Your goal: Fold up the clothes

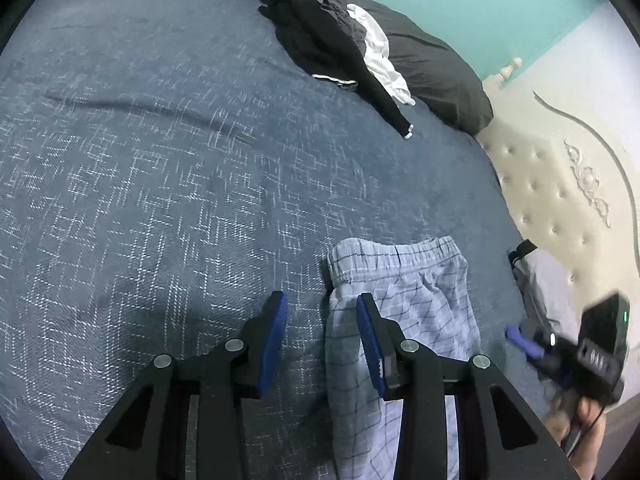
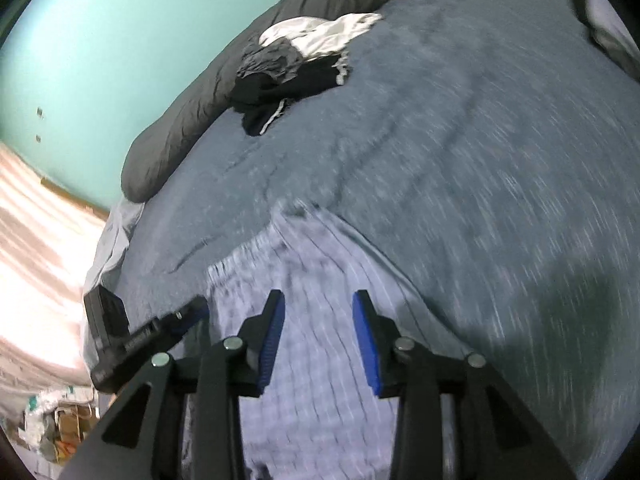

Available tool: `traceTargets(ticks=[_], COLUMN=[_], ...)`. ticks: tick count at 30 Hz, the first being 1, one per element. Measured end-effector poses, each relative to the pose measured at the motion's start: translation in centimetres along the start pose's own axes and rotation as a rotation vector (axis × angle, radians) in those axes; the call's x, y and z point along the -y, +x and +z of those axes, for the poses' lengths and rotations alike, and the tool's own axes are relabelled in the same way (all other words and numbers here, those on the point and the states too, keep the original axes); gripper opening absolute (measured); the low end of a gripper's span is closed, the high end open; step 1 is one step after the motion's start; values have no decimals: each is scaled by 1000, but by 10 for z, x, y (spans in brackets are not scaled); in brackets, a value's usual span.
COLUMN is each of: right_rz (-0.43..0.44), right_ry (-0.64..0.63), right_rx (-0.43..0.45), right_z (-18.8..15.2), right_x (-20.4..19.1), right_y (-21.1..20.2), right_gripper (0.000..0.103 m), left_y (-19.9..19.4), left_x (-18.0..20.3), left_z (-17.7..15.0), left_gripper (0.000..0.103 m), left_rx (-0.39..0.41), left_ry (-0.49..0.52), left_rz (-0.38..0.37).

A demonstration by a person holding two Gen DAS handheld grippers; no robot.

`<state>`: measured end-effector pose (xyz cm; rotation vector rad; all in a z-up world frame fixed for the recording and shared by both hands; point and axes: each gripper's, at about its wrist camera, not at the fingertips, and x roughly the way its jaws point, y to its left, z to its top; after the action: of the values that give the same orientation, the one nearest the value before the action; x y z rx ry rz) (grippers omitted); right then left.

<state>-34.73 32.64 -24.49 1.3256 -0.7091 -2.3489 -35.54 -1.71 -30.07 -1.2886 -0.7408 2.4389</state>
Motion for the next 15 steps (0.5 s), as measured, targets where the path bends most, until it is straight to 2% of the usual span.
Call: traceTargets(ticks=[4, 8, 12, 15], right_rz=[-16, -37, -80, -109], right_ry=[-72, -109, -167, -163], right_rx=[-73, -135, -154, -160], right_z=[34, 53, 64, 74], right_x=[-21, -36, -51, -51], right_y=[27, 51, 67, 79], right_gripper=[36, 36, 36, 36], left_y=[-1, 1, 5, 8], left_x=[2, 2, 3, 3], left_z=[2, 0, -2, -3], left_gripper=[39, 39, 39, 39], left_rx=[-1, -14, -28, -38], left_ry=[8, 12, 16, 19], left_rz=[-2, -3, -7, -9])
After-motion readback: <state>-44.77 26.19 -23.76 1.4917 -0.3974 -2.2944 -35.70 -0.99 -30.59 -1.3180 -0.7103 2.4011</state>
